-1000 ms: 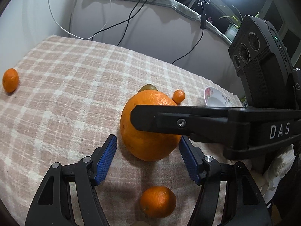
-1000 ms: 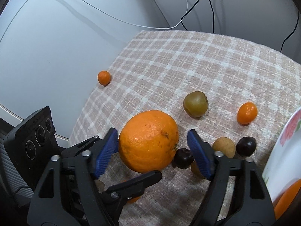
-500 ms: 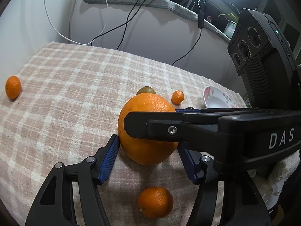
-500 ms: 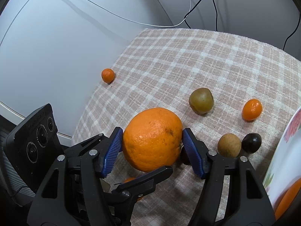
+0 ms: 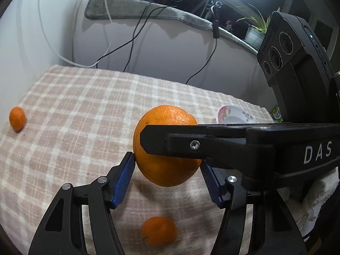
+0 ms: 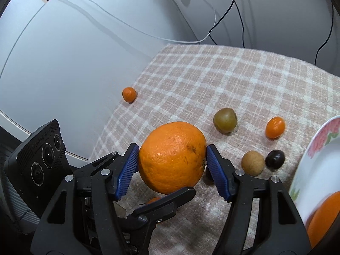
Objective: Organize fruits
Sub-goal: 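Carry the second orange with both tools and lower it beside the first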
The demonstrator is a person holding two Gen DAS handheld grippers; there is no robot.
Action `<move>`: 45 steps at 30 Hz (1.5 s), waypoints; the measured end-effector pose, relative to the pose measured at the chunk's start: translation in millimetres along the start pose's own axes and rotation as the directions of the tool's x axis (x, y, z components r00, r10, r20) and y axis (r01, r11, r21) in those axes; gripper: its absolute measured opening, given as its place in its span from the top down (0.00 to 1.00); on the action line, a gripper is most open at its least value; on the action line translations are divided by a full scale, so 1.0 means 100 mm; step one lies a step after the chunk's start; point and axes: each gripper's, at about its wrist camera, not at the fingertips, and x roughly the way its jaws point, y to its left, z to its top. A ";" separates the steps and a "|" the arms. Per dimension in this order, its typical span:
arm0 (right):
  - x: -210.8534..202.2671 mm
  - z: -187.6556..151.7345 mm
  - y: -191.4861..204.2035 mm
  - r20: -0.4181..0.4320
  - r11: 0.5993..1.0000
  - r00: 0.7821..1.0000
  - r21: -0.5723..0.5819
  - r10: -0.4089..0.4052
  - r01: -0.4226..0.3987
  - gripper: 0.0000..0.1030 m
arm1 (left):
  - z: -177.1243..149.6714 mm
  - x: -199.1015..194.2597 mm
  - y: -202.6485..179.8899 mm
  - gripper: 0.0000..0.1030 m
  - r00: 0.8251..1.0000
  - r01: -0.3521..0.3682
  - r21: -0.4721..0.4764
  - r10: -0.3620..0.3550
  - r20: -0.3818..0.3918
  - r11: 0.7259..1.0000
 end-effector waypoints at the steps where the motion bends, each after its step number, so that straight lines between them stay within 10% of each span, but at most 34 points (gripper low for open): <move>1: -0.04 0.01 -0.01 0.007 1.000 1.000 0.002 -0.002 0.002 0.34 | 0.03 0.01 -0.04 0.39 1.000 0.002 0.010 -0.002 0.002 1.000; 45: -1.03 -0.05 -1.30 0.122 0.975 0.982 0.188 -0.141 0.117 0.34 | 0.52 1.06 -1.27 0.40 0.990 0.114 0.181 -0.097 -0.100 0.977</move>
